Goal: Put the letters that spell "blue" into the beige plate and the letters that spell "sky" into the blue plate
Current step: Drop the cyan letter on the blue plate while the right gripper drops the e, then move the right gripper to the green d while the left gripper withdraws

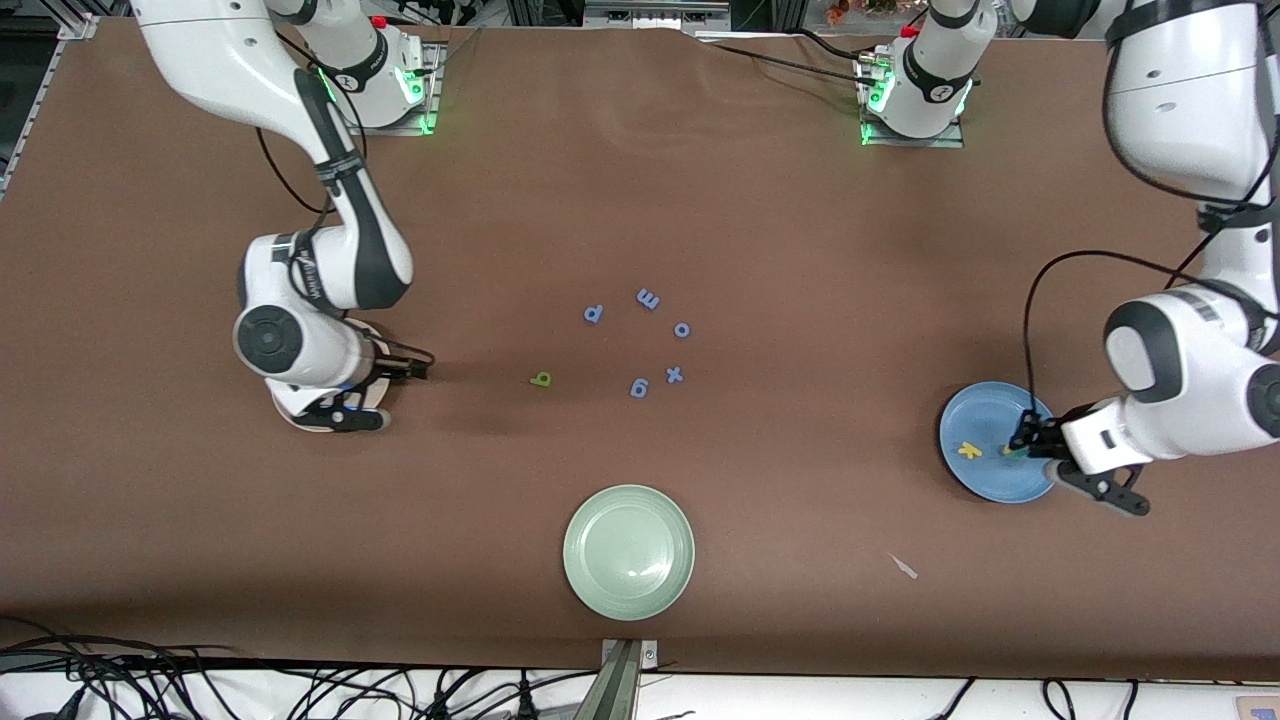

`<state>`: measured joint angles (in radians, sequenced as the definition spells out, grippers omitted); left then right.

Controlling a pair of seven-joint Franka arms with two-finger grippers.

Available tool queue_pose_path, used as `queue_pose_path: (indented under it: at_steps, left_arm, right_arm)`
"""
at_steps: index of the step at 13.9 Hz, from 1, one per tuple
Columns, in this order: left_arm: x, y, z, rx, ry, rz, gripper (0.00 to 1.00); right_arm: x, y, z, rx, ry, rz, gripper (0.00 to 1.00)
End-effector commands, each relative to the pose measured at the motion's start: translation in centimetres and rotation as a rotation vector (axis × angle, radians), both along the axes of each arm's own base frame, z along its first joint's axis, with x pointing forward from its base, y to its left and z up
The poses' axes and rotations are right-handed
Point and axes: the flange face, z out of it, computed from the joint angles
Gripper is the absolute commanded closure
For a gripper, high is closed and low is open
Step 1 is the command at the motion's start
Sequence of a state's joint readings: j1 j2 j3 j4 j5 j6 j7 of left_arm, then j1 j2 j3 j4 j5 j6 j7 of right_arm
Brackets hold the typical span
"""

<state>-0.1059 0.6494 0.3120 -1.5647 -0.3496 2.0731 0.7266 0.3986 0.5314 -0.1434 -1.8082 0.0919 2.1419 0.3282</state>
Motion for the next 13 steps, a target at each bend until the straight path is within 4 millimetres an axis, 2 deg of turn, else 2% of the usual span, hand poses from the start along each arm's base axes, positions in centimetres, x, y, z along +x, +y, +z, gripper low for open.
queue_pose_path:
  at_steps: [1, 4, 5, 7, 8, 9, 10, 11, 13]
  left_arm:
    - [-2.5, -0.5, 0.4, -0.009, 0.029, -0.001, 0.13]
    - [-2.9, -0.8, 1.9, -0.019, 0.019, 0.035, 0.09]
    - [-3.3, -1.4, 2.2, -0.025, 0.020, 0.035, 0.00]
    - [-5.6, -1.8, 2.8, -0.031, -0.018, 0.048, 0.00]
    - [-7.0, -2.7, 3.0, -0.033, -0.059, 0.048, 0.00]
    - [-9.0, -2.9, 2.6, -0.032, -0.085, 0.060, 0.00]
    - [-10.5, -2.7, 3.9, -0.037, -0.127, 0.078, 0.00]
    - [-11.6, -1.8, 6.3, -0.049, -0.163, 0.098, 0.00]
    - [-12.2, -3.2, 10.6, -0.067, -0.239, 0.071, 0.00]
  right_arm:
    - [-0.3, 4.3, 0.1, 0.015, -0.007, -0.109, 0.00]
    - [-1.1, 8.6, -0.5, 0.025, -0.002, -0.193, 0.00]
    - [-1.0, 9.6, -0.5, 0.033, -0.014, -0.213, 0.00]
    - [-1.2, 11.8, -1.3, 0.058, -0.032, -0.217, 0.00]
    - [-1.3, 12.4, -1.8, 0.067, -0.043, -0.211, 0.00]
    - [-1.6, 13.5, -2.3, 0.079, -0.059, -0.199, 0.00]
    - [-1.9, 14.4, -2.8, 0.086, -0.072, -0.188, 0.00]
    - [-2.3, 15.3, -3.3, 0.091, -0.080, -0.173, 0.00]
    - [-2.0, 15.8, -3.8, 0.097, -0.091, -0.166, 0.00]
